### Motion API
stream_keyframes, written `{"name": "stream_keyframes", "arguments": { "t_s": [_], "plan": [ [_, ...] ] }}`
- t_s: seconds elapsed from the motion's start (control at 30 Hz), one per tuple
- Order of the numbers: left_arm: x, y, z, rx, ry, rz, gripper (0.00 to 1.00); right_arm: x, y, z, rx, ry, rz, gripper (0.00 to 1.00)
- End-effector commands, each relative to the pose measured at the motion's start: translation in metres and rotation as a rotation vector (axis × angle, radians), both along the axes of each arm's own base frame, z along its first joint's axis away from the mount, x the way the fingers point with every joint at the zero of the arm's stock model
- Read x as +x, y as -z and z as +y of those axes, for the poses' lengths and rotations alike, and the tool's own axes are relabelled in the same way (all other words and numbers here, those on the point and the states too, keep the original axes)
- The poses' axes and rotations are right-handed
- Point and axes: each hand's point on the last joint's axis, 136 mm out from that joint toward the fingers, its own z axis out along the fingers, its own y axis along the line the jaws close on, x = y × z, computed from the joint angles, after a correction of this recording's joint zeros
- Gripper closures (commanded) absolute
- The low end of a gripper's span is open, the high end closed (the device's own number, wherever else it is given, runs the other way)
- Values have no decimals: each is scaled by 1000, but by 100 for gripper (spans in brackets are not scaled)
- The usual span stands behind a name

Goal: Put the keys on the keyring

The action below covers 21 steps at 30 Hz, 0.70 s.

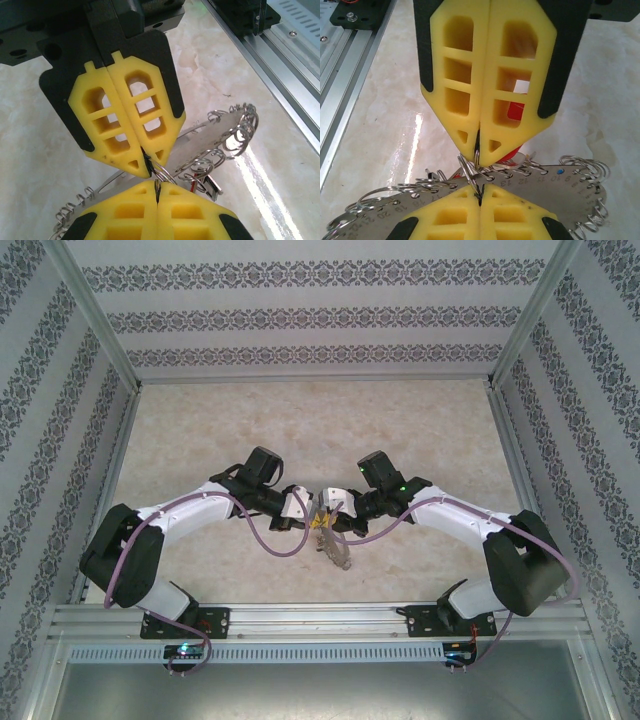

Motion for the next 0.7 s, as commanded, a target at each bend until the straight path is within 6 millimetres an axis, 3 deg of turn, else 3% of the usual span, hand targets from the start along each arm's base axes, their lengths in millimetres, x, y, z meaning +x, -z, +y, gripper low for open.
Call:
{"name": "stream_keyframes", "arguments": {
  "t_s": [0.0, 0.53, 0.67],
  "plan": [
    [-16, 3, 1, 6, 42, 3, 100, 17, -13, 5, 37, 10, -63, 100],
    [-8, -3, 2, -12, -21, -58, 100, 19, -10, 4, 31, 32, -71, 100],
    [-2, -3, 3, -16, -61, -67, 100, 12, -10, 7, 35, -3, -59, 100]
  ]
}}
